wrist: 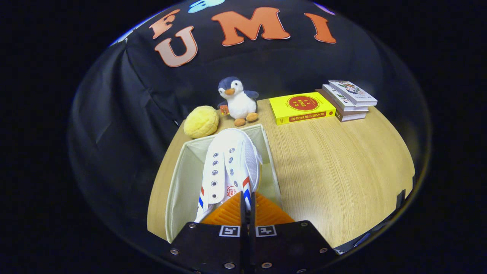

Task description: Open the storage box then place both shoes into the box .Put the left shoe in first, then the right shoe, with the right side of both shoes facing outward in a uniform manner.

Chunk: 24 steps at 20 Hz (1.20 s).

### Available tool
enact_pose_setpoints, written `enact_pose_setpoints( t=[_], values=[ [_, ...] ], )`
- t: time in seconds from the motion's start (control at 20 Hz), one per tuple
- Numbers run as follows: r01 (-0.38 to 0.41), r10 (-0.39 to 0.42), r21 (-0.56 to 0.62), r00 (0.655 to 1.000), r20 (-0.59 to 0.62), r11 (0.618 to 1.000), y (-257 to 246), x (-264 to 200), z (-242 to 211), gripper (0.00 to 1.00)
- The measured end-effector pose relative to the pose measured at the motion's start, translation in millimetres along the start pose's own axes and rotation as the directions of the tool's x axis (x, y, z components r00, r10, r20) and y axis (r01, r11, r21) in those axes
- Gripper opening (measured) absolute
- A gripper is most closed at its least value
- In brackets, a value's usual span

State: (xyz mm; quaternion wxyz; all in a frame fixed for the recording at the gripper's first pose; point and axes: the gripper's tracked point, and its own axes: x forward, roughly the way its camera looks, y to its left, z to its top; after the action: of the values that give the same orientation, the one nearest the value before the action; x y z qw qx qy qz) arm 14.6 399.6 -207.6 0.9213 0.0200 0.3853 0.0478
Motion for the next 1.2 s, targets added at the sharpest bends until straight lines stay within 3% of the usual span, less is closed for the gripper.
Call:
enact_pose_setpoints(
  t=[0.2,0.3,0.35,0.4,0.5,0.55,0.6,0.65,0.75,0.8,1.2],
  values=[
    [0.063,-0.065,-0.066,0.997,-0.042,0.996,-6.4,15.2,-15.5,0.02],
    [0.012,-0.015,-0.070,0.999,-0.038,0.997,7.7,16.4,-15.7,0.06],
    [-0.010,0.009,-0.068,1.000,-0.011,0.998,14.2,14.2,-8.7,0.19],
    [-0.003,0.004,-0.078,1.000,0.018,0.997,13.3,7.8,2.1,0.21],
    [0.013,-0.008,-0.098,0.998,0.059,0.995,7.4,-5.3,15.8,0.36],
    [0.012,-0.005,-0.098,0.997,0.073,0.995,5.1,-10.9,21.5,0.50],
    [0.013,-0.005,-0.094,0.996,0.091,0.996,1.0,-16.6,27.2,0.57],
    [0.022,-0.012,-0.088,0.994,0.111,0.996,-5.8,-23.7,32.5,0.72],
    [0.043,-0.031,-0.078,0.988,0.149,0.996,-20.4,-37.5,44.8,0.91],
    [0.048,-0.036,-0.064,0.984,0.172,0.997,-27.0,-45.5,52.0,0.96],
    [0.095,-0.085,-0.012,0.929,0.361,0.995,-83.6,-118.0,109.7,0.98]
  ],
)
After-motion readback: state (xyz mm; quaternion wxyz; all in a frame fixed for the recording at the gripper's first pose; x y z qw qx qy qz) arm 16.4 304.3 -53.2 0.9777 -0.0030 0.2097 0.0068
